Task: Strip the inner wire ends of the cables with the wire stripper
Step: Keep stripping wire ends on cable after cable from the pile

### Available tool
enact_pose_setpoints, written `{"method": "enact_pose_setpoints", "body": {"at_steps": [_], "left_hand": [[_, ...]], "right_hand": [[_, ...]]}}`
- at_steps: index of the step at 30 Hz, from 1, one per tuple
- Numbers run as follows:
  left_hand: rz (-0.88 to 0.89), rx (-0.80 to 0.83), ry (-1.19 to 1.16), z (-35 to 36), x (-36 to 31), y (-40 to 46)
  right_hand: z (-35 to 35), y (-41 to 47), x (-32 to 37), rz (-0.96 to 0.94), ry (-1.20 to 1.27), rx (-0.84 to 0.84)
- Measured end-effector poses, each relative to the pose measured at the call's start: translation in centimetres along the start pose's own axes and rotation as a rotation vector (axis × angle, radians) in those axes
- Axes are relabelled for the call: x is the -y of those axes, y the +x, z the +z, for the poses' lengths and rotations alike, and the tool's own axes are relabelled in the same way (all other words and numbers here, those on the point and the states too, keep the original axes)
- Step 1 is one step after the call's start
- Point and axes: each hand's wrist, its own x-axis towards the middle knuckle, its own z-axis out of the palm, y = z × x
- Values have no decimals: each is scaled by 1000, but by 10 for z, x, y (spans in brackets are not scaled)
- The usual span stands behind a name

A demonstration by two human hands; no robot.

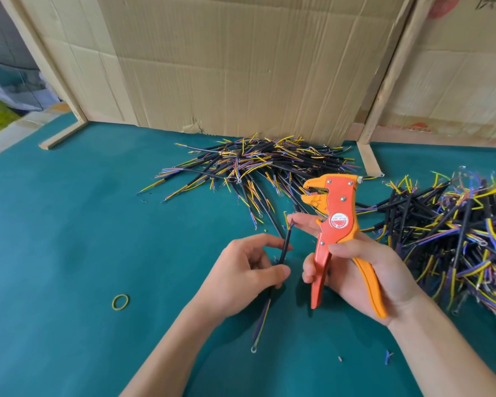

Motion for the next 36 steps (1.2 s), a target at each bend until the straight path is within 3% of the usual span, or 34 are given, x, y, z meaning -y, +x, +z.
{"method": "enact_pose_setpoints", "body": {"at_steps": [12,16,21,29,36], "left_hand": [[89,-257,-362,-1,-5,-2],[49,-239,-428,2,-5,-1],[-79,-92,-688,7,-9,-4],[-116,-19,-768,6,-7,-5],[-26,-264,-659,0,-3,0]], "right_hand": [[17,2,-7,125,-70,63],[17,1,-5,106,-38,65],[17,2,-6,118,-37,105],[14,1,-7,47,-2,100],[12,2,-6,68,-12,101]]}}
